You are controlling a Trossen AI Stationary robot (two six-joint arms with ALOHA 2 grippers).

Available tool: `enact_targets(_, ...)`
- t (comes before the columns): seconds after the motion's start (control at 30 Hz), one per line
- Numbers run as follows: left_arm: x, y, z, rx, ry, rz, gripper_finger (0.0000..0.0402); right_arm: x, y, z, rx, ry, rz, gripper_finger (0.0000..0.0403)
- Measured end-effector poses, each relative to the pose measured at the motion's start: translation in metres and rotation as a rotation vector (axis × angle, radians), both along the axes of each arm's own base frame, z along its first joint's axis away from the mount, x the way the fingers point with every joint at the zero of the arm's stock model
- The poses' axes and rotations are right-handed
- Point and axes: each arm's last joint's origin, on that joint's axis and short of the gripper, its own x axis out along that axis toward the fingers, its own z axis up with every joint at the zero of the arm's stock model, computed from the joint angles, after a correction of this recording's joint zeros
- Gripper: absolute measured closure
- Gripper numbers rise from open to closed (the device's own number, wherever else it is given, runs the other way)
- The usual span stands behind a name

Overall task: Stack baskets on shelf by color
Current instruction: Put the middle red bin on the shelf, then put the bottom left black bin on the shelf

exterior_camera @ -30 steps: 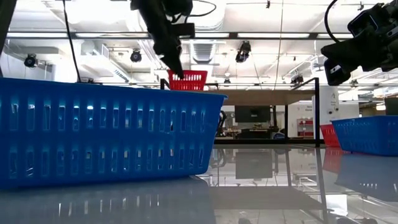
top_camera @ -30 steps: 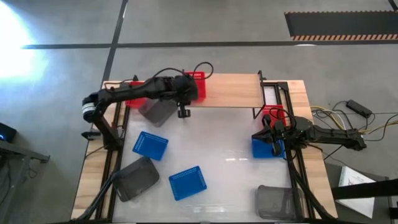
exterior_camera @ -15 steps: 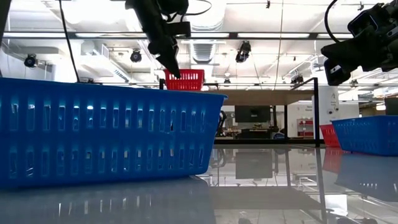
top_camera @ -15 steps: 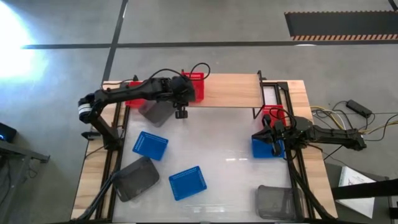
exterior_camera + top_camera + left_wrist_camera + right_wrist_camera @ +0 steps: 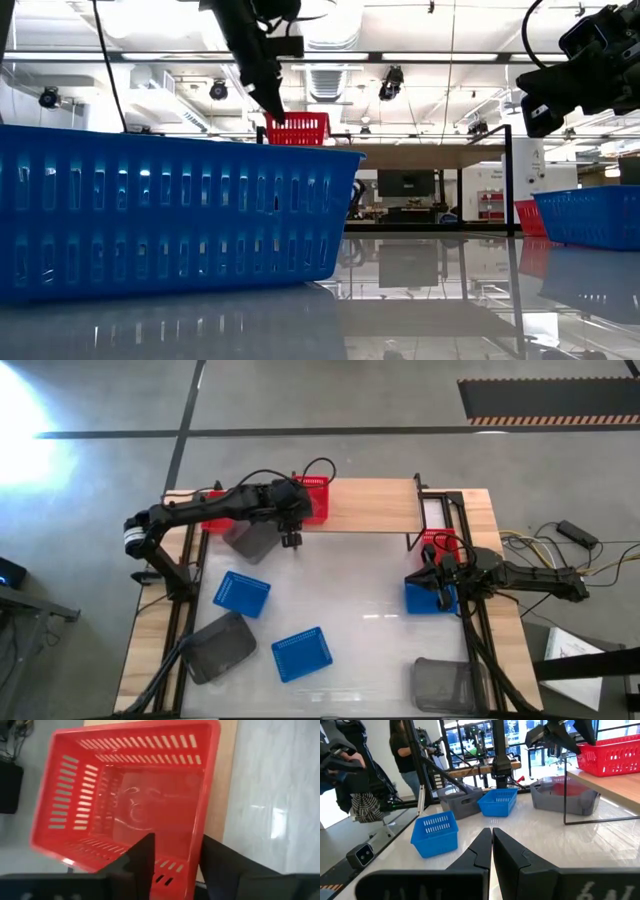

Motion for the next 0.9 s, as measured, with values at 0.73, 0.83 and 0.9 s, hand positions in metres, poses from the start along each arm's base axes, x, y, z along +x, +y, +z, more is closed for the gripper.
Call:
enact_targets(0.73, -0.022, -0.123, 0.029, -0.152, -0.178, -0.067, 0.024, 0.0, 0.0, 0.0, 0.0, 0.0, 0.0, 0.0394)
enact_targets(0.83, -0.026, -0.16, 0.014, -0.194, -0.104, -0.076, 0.024, 0.0, 0.0, 0.0, 0.0, 0.0, 0.0, 0.0394)
enact_targets(0.9, -0.033, -0.184, 0.006, -0.244, -0.062, -0.054, 0.024, 0.0, 0.0, 0.0, 0.0, 0.0, 0.0, 0.0394)
